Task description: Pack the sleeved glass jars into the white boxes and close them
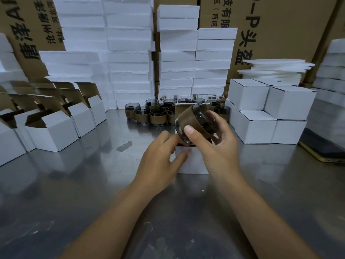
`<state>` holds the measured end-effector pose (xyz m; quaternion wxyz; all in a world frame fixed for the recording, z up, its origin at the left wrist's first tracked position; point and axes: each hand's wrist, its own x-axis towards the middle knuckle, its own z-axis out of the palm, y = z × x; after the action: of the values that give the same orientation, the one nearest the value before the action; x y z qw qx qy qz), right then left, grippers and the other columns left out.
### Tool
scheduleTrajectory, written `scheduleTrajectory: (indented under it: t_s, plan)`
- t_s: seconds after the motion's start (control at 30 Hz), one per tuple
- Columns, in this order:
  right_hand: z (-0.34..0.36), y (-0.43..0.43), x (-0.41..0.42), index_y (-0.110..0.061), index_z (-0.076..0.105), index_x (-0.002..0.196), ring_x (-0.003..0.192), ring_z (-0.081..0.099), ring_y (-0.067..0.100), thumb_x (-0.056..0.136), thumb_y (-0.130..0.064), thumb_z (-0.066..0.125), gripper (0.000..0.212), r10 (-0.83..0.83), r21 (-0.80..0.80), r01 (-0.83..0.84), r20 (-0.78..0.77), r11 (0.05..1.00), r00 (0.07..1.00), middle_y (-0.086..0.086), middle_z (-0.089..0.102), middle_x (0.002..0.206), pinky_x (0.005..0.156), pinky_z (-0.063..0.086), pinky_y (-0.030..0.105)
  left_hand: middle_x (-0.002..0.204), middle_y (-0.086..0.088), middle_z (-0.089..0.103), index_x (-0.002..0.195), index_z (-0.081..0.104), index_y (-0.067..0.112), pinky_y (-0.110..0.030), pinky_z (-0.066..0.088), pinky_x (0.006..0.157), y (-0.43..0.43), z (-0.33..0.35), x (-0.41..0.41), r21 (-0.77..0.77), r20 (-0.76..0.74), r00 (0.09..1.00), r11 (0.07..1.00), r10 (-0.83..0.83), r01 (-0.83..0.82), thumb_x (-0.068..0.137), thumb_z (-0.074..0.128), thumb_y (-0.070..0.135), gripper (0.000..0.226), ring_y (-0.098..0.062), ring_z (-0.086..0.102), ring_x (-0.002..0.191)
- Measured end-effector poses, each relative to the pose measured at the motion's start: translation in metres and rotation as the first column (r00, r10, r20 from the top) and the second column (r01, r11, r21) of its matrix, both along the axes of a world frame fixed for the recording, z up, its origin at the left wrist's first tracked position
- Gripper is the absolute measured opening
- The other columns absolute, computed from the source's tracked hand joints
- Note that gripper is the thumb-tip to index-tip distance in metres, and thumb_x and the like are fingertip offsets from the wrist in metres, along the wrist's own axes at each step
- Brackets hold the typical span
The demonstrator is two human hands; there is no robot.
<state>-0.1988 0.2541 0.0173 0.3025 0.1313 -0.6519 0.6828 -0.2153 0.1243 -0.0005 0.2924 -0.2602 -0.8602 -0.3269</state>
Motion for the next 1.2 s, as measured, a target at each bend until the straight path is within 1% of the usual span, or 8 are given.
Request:
scheduleTrajectory:
  t_s: [0.3,0.5,0.67,0.8,0.87,0.93,1.07,1.2]
  plan:
    - [-0.001,-0.0005,-0.0011,-0.038,0.052,0.107,0.093,0.058,-0.014,0.072,-0.013,0.079,0.051,0.002,0.013,-0.001,-0.028,1.0,1.0,-0.037,0.061,0.093,0.072,0.043,0.002,0.075,0.015,0.041,0.089,0.046,0.03,-0.014,0.036,0.059,-0.0007,-0.0013,0.0001,0.033,-0.045,0.997,0.998,-0.06,0.062,0.081,0.07,0.021,0.027,-0.007,0.046,0.068]
    - [-0.0009,0.0009,-0.0021,-0.029,0.051,0.121,0.107,0.056,-0.001,0.069,-0.023,0.081,0.06,-0.122,0.064,0.122,-0.013,0.99,0.993,-0.012,0.06,0.113,0.091,0.047,0.02,0.078,0.0,0.053,0.082,0.047,0.026,-0.039,0.049,0.062,-0.0008,-0.0021,-0.0016,0.031,-0.071,0.994,0.996,-0.08,0.083,0.08,0.072,0.024,0.025,-0.018,0.054,0.073]
    - [-0.0029,0.0008,0.0002,-0.036,0.035,0.13,0.121,0.047,0.006,0.07,-0.024,0.08,0.076,-0.233,0.201,0.24,-0.059,0.95,0.971,-0.005,0.049,0.129,0.101,0.042,0.026,0.076,0.003,0.049,0.082,0.049,0.025,-0.03,0.045,0.059,-0.001,-0.0023,-0.0014,0.027,-0.093,0.991,0.994,-0.099,0.102,0.08,0.066,0.026,0.017,-0.012,0.048,0.069]
    - [-0.0061,0.0012,-0.0007,-0.039,0.047,0.103,0.103,0.048,-0.009,0.074,-0.019,0.075,0.045,-0.249,0.316,0.287,-0.157,0.904,0.956,-0.007,0.049,0.112,0.084,0.037,0.003,0.074,0.005,0.046,0.082,0.05,0.025,-0.026,0.041,0.056,-0.0015,-0.002,-0.0018,0.021,-0.103,0.991,0.996,-0.08,0.083,0.08,0.069,0.021,0.02,-0.008,0.043,0.066]
    - [-0.0076,0.0024,-0.0029,-0.04,0.047,0.084,0.096,0.046,-0.012,0.076,-0.02,0.073,0.034,-0.263,0.366,0.302,-0.153,0.88,0.953,-0.01,0.045,0.105,0.079,0.034,0.0,0.074,0.004,0.046,0.083,0.054,0.021,-0.029,0.042,0.055,-0.0025,-0.0017,-0.0014,0.028,-0.093,0.993,0.997,-0.073,0.076,0.081,0.065,0.027,0.013,-0.01,0.043,0.065]
    - [-0.0081,0.004,-0.0039,-0.04,0.043,0.077,0.096,0.047,-0.007,0.077,-0.022,0.073,0.034,-0.267,0.426,0.3,-0.138,0.853,0.954,-0.01,0.043,0.104,0.081,0.037,0.006,0.073,0.004,0.047,0.082,0.053,0.021,-0.031,0.043,0.055,-0.0031,-0.0007,-0.0009,0.039,-0.087,0.994,0.997,-0.062,0.066,0.08,0.059,0.035,0.015,-0.011,0.044,0.065]
    - [-0.0081,0.0061,-0.0017,-0.038,0.043,0.081,0.119,0.046,0.02,0.081,-0.027,0.069,0.028,-0.254,0.531,0.266,-0.097,0.805,0.962,-0.006,0.042,0.124,0.094,0.044,0.043,0.074,0.003,0.047,0.082,0.055,0.017,-0.034,0.045,0.056,-0.0053,0.0001,-0.0021,0.032,-0.09,0.995,0.998,-0.046,0.049,0.08,0.065,0.029,0.015,-0.014,0.047,0.066]
    - [-0.0063,0.0088,-0.0005,-0.034,0.048,0.089,0.132,0.035,0.02,0.085,-0.026,0.065,0.019,-0.256,0.615,0.246,-0.074,0.749,0.964,-0.006,0.031,0.141,0.103,0.037,0.048,0.074,0.005,0.047,0.085,0.059,0.015,-0.033,0.044,0.056,-0.0073,0.0001,-0.0026,0.03,-0.094,0.995,0.999,-0.04,0.043,0.08,0.068,0.025,0.015,-0.014,0.047,0.066]
